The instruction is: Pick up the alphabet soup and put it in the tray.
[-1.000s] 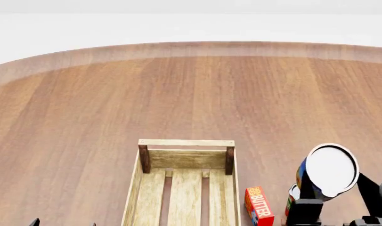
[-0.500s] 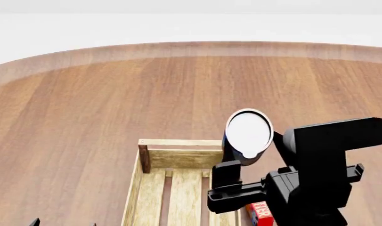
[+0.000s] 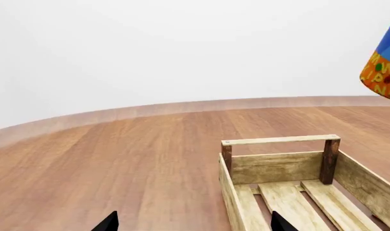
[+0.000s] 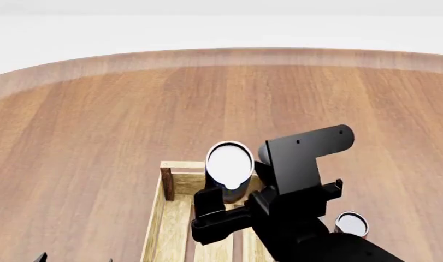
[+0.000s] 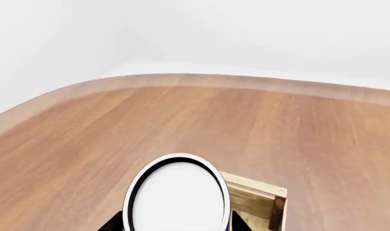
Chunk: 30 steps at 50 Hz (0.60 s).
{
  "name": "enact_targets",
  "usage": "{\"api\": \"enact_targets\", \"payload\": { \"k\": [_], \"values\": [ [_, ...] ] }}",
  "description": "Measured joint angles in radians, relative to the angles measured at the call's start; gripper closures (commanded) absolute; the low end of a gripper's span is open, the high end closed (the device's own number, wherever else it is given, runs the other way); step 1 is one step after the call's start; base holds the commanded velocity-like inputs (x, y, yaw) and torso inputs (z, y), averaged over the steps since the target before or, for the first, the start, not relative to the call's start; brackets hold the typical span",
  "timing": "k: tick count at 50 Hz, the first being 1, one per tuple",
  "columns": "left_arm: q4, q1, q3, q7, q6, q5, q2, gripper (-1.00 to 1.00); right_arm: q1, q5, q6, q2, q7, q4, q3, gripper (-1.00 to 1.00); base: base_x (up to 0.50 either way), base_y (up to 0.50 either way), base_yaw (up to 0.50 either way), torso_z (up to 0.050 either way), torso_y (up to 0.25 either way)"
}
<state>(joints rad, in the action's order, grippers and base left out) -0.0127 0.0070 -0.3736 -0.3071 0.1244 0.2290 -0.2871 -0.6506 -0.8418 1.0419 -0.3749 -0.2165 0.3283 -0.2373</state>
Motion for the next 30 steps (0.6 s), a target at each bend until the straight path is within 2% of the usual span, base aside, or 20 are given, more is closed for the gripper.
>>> {"api": "enact_targets", "payload": {
  "k": [30],
  "values": [
    [0.003,-0.005,-0.012,-0.006,0.003,0.000,-0.006,-1.00,0.054,0.123,-0.190,0.084,0.095,-0.237,-0.139,1.00,0.00,0.00,0.00,0.001,0.001]
  ]
}}
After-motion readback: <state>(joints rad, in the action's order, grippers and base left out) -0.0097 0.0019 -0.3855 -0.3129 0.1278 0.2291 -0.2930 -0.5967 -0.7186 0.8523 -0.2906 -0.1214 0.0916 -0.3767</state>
